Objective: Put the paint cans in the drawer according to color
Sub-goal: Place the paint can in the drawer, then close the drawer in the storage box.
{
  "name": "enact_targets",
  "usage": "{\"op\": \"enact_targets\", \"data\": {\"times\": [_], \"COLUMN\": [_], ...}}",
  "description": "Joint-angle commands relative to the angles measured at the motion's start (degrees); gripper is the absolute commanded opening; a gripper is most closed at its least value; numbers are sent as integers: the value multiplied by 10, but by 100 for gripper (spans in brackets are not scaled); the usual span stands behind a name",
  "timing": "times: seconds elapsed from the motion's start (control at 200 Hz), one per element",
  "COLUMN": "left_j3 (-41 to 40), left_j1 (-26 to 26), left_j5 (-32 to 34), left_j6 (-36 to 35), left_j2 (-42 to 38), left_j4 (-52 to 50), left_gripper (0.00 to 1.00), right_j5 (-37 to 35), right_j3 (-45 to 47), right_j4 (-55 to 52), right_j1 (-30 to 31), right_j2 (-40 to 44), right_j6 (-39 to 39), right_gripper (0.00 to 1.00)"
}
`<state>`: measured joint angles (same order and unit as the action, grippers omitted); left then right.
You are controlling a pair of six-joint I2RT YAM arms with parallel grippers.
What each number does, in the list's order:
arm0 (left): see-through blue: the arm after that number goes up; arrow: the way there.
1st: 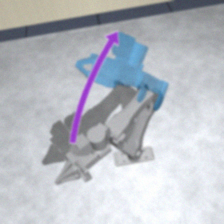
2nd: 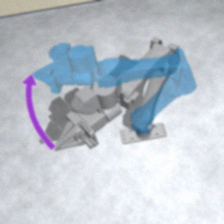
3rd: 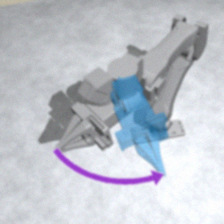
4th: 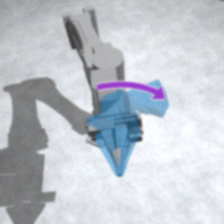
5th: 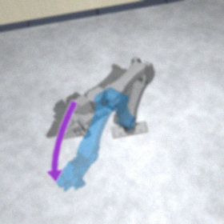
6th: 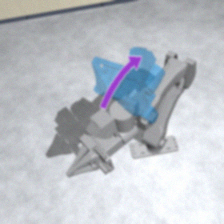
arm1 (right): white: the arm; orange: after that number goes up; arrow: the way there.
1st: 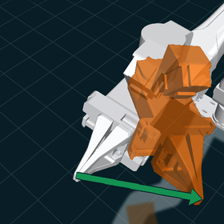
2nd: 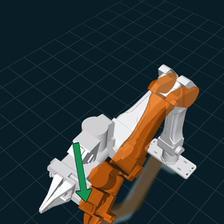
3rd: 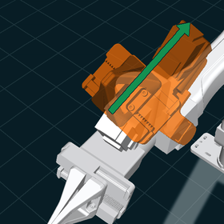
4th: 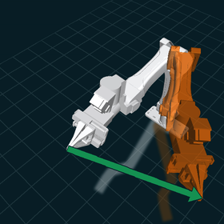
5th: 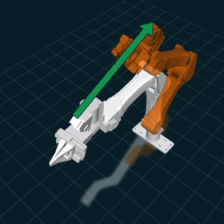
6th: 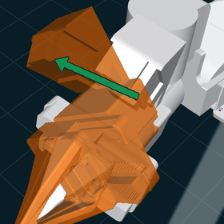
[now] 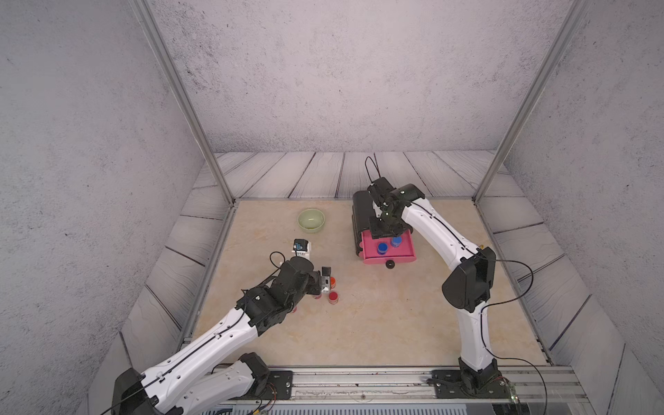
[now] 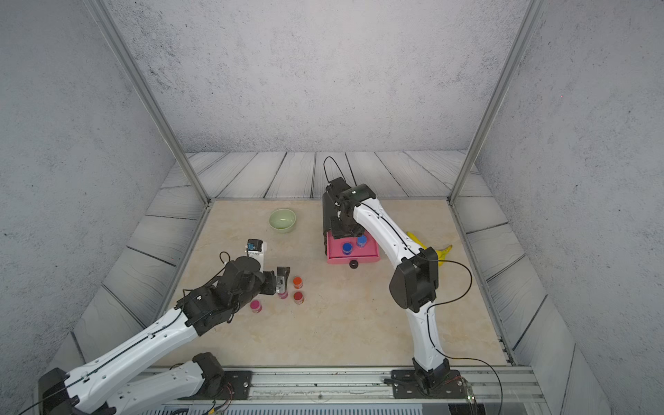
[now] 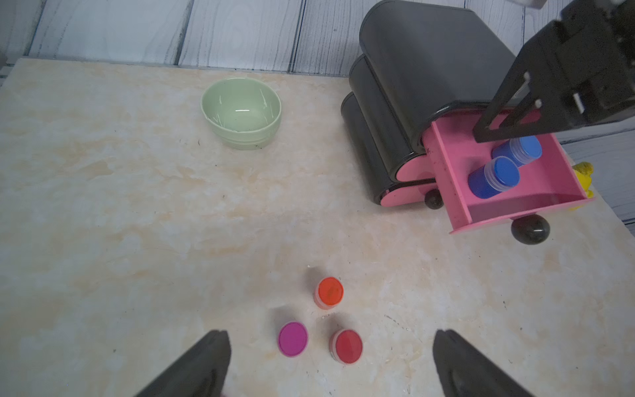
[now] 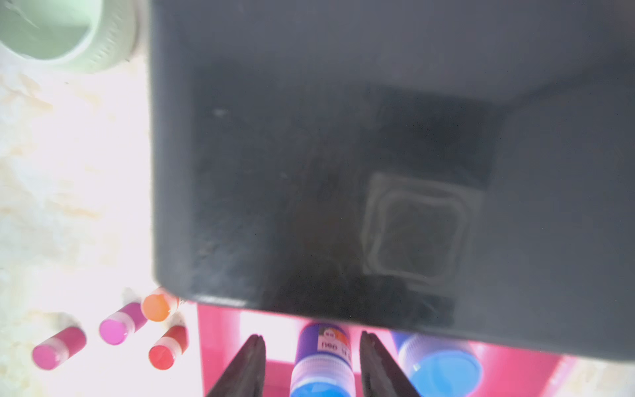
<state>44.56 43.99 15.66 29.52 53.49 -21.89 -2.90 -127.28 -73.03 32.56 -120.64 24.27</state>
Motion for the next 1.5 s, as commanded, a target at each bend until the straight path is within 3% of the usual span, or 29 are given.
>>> {"op": "enact_targets", "data": {"times": [0.0, 0.095, 0.245, 0.385, 0.48, 0.575, 0.701, 0.866, 1.166, 1.361, 1.496], "left_j3": [17, 15, 4, -12, -23, -41, -60, -61, -47, -47, -63], "left_j1": [-4, -3, -3, -2, -3, -3, -4, -7, -9, -9, -9], "left_j5": [-12, -42, -107, -134, -142, -144, -143, -118, -74, -51, -35], "left_j6": [-7, -6, 8, 33, 51, 75, 101, 105, 94, 73, 70], "left_j2": [-11, -11, -6, 6, 18, 33, 51, 66, 43, 3, -22], "left_j4": [-11, 7, 57, 88, 102, 115, 112, 85, 48, 24, 22], "left_gripper": [99, 99, 99, 99, 99, 99, 99, 99, 99, 99, 99], "right_j5": [8, 10, 40, 10, -5, -10, 5, 53, 82, 184, 239], "right_j3": [-20, 74, 446, 768, 901, 980, 1037, 1106, 1131, 1116, 1072], "right_j4": [-23, 50, 296, 476, 517, 533, 563, 684, 810, 920, 979], "right_j1": [-1, 2, 2, -1, -2, -2, -3, -3, -19, -87, -94], "right_j2": [41, 160, 453, 709, 831, 894, 907, 869, 801, 697, 594], "right_j6": [-9, -8, 25, 99, 146, 189, 228, 283, 313, 328, 314], "right_gripper": [48, 48, 47, 46, 47, 47, 47, 48, 48, 47, 47]}}
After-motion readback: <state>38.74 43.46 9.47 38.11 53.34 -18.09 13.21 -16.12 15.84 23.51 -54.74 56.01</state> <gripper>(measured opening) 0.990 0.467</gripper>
